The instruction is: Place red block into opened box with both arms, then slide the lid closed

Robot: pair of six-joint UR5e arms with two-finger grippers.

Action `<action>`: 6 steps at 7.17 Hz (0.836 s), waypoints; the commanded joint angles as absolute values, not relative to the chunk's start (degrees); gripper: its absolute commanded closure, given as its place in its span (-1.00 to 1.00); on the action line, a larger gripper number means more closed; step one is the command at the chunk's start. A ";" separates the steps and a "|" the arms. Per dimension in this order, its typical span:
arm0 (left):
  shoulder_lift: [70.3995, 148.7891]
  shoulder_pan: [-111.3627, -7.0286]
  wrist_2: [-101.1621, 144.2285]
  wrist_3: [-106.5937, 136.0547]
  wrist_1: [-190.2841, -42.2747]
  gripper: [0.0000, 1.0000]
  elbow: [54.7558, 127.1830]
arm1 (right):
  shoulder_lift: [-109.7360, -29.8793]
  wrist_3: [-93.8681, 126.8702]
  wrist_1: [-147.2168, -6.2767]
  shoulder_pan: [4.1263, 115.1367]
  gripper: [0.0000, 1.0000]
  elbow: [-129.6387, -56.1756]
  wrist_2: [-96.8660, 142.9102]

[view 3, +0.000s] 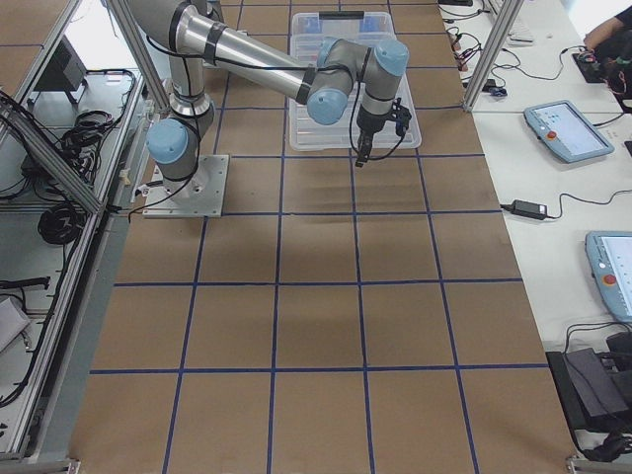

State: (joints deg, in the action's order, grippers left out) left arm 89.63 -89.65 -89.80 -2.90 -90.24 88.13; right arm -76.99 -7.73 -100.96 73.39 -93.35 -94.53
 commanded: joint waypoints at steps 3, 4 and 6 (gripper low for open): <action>89.30 -89.65 -89.74 -2.90 -90.35 -1.00 88.24 | -76.90 -13.35 -101.60 70.05 -1.00 -93.25 -95.35; 89.21 -89.65 -89.82 -2.90 -90.44 -1.00 88.24 | -76.90 -14.14 -102.38 69.27 -1.00 -93.25 -96.14; 89.03 -89.65 -89.82 -2.90 -90.35 -1.00 88.16 | -76.90 -15.82 -102.74 69.17 -1.00 -93.34 -96.24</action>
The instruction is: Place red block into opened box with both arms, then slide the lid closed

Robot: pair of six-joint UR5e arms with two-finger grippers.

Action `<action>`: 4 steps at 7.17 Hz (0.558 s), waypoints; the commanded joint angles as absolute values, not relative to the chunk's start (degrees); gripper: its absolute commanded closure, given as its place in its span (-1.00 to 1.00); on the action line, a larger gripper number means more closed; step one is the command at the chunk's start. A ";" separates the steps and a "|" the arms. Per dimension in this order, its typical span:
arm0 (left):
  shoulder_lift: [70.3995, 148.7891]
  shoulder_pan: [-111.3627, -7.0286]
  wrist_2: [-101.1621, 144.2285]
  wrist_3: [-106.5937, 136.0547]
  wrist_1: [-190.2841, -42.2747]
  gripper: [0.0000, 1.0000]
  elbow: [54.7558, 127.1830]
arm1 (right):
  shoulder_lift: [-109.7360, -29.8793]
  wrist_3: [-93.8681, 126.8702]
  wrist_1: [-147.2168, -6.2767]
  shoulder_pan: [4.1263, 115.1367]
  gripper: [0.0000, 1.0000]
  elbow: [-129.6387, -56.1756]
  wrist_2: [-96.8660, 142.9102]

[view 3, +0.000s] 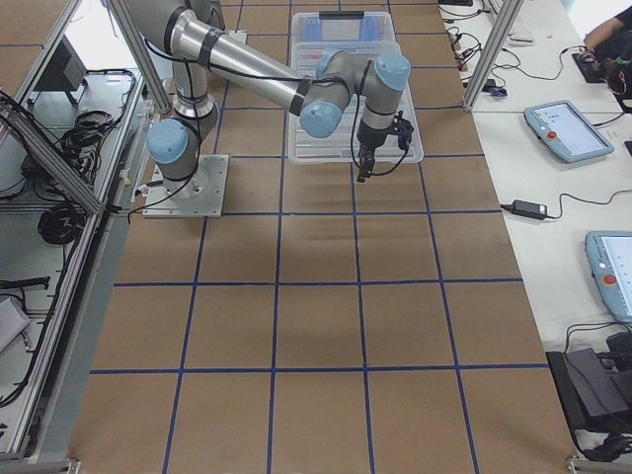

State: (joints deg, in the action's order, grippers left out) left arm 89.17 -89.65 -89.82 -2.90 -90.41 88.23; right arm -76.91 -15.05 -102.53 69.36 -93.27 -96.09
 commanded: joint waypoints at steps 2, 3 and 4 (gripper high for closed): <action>90.51 -87.03 -90.17 -3.86 -91.57 -1.00 86.84 | -76.90 -15.82 -102.74 68.82 -1.00 -93.34 -97.29; 89.40 -82.92 -90.18 -3.61 -91.93 -1.00 85.44 | -76.82 -15.91 -102.92 68.56 -1.00 -93.34 -97.29; 90.78 -76.27 -89.74 -4.21 -93.59 -1.00 86.04 | -76.73 -15.91 -103.35 68.21 -1.00 -93.34 -97.38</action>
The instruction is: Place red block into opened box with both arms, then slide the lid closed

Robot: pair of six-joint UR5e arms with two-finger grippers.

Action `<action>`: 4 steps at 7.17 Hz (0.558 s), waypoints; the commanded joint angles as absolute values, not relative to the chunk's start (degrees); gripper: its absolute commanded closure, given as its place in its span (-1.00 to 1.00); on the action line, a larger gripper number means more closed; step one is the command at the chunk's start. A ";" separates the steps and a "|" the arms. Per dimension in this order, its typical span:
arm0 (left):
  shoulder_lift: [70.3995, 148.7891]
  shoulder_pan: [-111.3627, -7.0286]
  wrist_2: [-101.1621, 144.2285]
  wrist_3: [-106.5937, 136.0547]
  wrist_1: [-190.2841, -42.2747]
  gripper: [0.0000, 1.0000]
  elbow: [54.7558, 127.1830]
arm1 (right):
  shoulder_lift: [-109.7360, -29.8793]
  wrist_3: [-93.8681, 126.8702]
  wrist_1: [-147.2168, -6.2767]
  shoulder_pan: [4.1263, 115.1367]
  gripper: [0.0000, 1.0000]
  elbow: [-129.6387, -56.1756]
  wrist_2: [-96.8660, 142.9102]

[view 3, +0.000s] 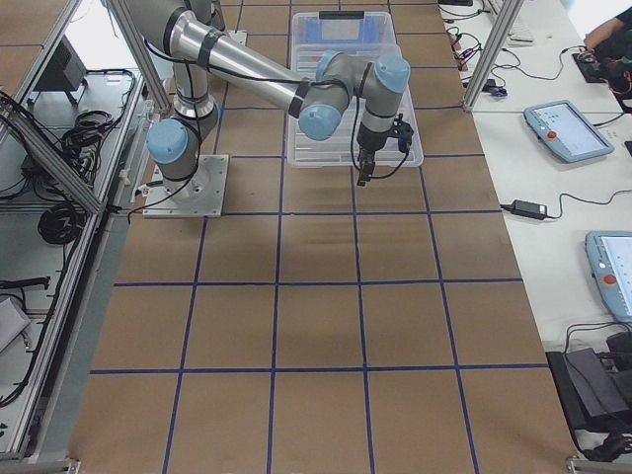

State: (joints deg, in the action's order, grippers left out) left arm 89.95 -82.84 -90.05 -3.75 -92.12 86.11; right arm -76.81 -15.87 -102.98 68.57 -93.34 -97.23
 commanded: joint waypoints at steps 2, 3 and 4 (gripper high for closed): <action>93.85 -67.79 -89.47 -20.81 -87.68 -1.00 90.67 | -76.73 -16.61 -104.93 67.85 -1.00 -93.34 -98.78; 95.43 -64.37 -89.04 -23.44 -81.28 -1.00 95.14 | -76.73 -16.61 -104.85 67.85 -1.00 -93.34 -98.88; 97.54 -61.81 -88.95 -26.69 -74.16 -1.00 99.36 | -76.90 -16.61 -104.68 67.85 -1.00 -93.17 -98.79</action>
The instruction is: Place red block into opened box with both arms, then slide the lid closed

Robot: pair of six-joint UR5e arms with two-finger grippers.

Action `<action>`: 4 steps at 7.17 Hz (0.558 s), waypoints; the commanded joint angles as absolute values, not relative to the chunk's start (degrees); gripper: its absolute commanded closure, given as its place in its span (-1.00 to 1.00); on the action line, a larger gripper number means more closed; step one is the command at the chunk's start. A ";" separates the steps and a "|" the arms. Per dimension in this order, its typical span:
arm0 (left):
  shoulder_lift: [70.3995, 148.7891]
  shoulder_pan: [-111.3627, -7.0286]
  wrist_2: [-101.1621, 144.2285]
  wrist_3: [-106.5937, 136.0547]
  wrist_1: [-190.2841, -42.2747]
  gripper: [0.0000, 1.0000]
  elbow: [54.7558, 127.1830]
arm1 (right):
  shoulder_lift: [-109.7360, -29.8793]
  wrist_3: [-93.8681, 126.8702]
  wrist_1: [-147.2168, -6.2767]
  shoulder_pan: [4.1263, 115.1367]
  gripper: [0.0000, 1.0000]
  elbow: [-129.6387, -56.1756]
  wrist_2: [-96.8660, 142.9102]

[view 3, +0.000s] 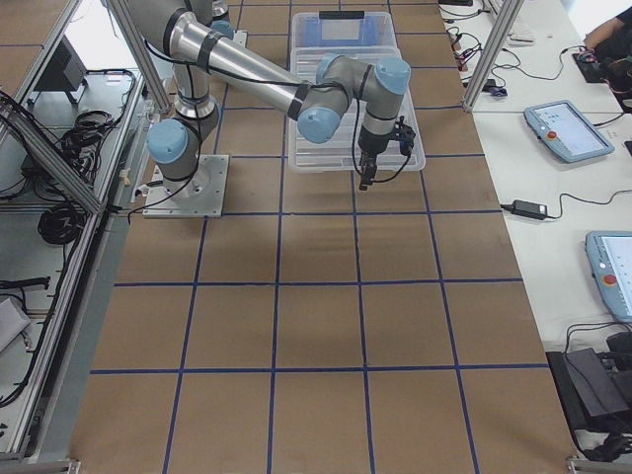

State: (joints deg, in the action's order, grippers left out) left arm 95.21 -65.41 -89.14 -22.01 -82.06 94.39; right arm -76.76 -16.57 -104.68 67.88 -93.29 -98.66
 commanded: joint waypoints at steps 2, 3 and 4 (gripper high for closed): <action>100.89 -61.52 -89.12 -37.33 -61.41 -1.00 107.10 | -78.48 -15.64 -104.07 68.46 -1.00 -93.08 -98.09; 101.86 -61.52 -89.12 -37.79 -55.95 -1.00 110.27 | -79.53 -15.64 -103.80 68.55 -1.00 -93.16 -98.09; 103.00 -61.44 -89.12 -38.49 -54.68 -1.00 111.61 | -80.85 -15.56 -103.10 69.08 -1.00 -93.16 -98.00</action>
